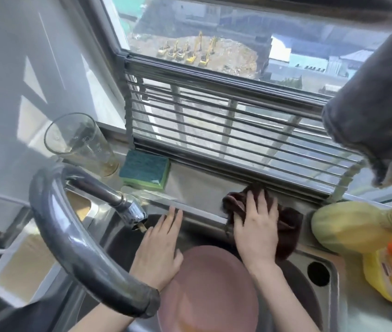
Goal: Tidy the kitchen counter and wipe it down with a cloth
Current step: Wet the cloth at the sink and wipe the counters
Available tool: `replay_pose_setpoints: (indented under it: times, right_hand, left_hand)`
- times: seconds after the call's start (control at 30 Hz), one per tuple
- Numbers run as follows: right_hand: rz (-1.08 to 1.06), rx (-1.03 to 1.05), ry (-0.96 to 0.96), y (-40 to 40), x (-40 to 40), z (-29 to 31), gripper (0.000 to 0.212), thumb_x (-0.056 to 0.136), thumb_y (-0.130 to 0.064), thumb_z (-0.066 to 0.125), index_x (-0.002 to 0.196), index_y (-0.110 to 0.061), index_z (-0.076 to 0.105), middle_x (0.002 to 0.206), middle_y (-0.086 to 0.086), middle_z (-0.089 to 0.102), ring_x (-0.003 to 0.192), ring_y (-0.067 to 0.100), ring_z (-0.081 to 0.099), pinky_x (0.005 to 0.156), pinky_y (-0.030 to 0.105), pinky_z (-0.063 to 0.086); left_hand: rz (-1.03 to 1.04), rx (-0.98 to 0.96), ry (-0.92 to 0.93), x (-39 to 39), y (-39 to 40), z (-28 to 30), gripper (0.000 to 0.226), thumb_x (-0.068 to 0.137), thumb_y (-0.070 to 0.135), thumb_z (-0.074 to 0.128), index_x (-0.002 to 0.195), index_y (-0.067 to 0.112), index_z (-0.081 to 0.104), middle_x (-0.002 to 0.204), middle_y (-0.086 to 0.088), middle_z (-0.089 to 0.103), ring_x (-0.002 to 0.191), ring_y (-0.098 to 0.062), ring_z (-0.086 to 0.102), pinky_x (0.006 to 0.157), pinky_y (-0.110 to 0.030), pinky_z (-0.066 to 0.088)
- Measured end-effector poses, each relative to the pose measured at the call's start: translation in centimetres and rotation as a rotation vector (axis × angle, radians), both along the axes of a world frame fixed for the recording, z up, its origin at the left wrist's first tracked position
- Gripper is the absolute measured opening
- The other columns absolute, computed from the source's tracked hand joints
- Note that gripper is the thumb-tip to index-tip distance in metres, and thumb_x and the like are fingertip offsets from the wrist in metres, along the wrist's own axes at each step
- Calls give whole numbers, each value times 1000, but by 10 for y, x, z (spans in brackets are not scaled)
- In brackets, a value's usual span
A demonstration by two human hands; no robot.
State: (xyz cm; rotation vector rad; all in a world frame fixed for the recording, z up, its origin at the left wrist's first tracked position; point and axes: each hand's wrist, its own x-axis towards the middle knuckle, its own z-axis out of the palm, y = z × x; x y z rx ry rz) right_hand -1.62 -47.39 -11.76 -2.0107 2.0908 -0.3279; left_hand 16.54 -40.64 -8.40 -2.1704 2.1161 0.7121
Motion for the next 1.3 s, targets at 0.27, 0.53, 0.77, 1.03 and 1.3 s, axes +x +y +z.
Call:
replay_pose_setpoints:
  times: [0.27, 0.53, 0.77, 1.03, 1.3]
  right_hand:
    - [566, 140, -171, -42, 94, 3, 49, 90, -27, 51, 138, -18, 44, 151, 4, 33, 141, 36, 17, 117, 42, 13]
    - [184, 5, -139, -19, 12, -8, 44, 81, -20, 63, 125, -16, 58, 137, 9, 52, 126, 46, 41, 105, 52, 33]
    - [448, 116, -137, -30, 96, 0, 54, 91, -30, 50, 142, -24, 35, 155, 0, 24, 143, 34, 9, 116, 45, 6]
    - [153, -7, -16, -3, -3, -7, 48, 73, -13, 74, 119, -14, 61, 127, 13, 59, 114, 49, 51, 96, 56, 42]
    - [-40, -84, -16, 10, -21, -10, 38, 77, 4, 62, 114, -5, 63, 125, 20, 59, 108, 47, 53, 100, 50, 42]
  left_hand:
    - [13, 34, 92, 3, 7, -7, 79, 85, 18, 50, 146, 13, 0, 153, 3, -19, 144, -15, 6, 116, -27, 16]
    - [116, 128, 45, 4, 6, 5, 76, 91, 22, 42, 145, 10, -10, 153, -9, -22, 140, -20, 20, 112, -25, 22]
    - [84, 76, 185, 30, 50, -20, 80, 73, 30, 45, 145, 13, 14, 156, 8, -6, 120, -14, 48, 92, -13, 41]
    - [-1, 20, 155, 3, 57, 9, 69, 92, 24, 38, 146, 16, -4, 153, 2, -22, 143, -16, 12, 114, -24, 18]
    - [-67, -42, 151, -5, 91, 19, 67, 88, 25, 40, 146, 11, 9, 154, -2, -6, 142, -15, 15, 112, -25, 18]
